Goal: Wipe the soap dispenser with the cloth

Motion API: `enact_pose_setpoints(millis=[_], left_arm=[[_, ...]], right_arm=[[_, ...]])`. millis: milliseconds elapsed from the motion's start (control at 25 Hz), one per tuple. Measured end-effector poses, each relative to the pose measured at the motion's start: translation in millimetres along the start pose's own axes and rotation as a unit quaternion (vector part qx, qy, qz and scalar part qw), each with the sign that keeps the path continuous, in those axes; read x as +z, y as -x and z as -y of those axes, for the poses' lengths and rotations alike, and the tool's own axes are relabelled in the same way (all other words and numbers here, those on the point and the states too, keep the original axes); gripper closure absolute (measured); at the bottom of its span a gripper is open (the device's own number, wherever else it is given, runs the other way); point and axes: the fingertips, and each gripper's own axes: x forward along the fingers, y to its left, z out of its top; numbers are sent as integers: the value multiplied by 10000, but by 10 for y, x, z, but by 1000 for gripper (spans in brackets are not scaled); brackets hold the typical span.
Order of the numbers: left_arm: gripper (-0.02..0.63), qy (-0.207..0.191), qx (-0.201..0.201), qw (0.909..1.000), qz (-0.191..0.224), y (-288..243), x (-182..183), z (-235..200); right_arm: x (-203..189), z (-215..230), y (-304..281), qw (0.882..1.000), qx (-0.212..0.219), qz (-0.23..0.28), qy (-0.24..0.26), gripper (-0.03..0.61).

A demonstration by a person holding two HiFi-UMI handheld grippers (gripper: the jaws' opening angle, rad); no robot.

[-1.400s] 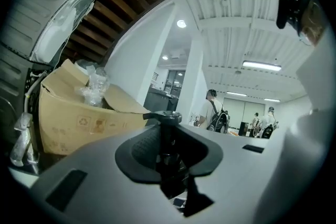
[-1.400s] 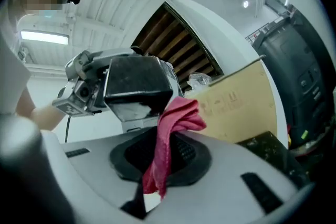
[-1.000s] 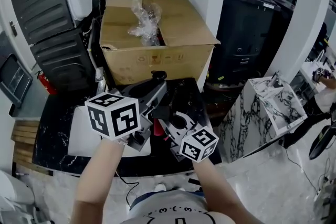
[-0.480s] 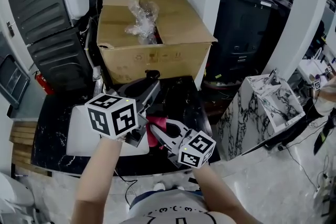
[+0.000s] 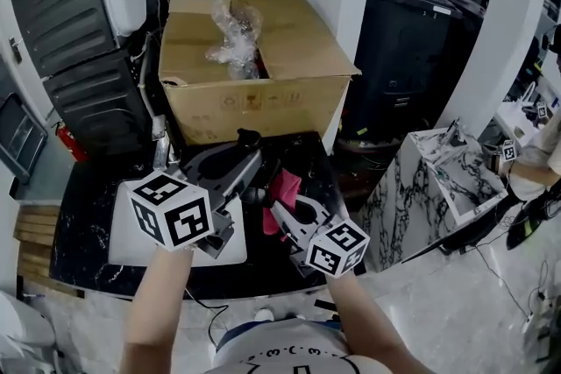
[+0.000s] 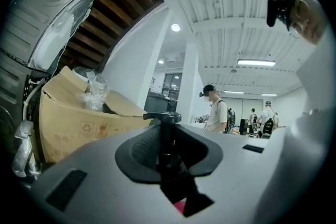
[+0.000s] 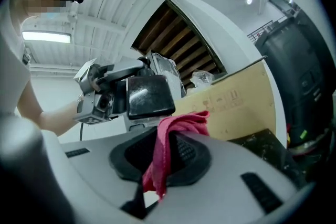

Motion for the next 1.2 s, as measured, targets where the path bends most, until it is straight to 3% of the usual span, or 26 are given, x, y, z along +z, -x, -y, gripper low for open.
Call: enact_pose_setpoints(millis=[160, 360, 800, 1040, 1200], left_arm=[[518, 49, -90, 9999, 46, 33, -29, 43], [519, 217, 71, 9996, 163, 27, -48, -15], [518, 380, 735, 9959, 360, 74, -141, -241], [519, 215, 856, 9952, 417, 140, -290, -259], [519, -183, 1014, 9940, 380, 187, -430, -262]], right_arm=[[103, 60, 36, 9998, -34, 178, 23, 526], [80, 14, 51, 9999, 30, 105, 18, 527], [-73, -436, 136, 9949, 949, -236, 232, 526], [-203, -503, 316, 9891, 1206, -759, 381, 526], [-172, -460, 453, 9852, 1283, -994, 548, 526]])
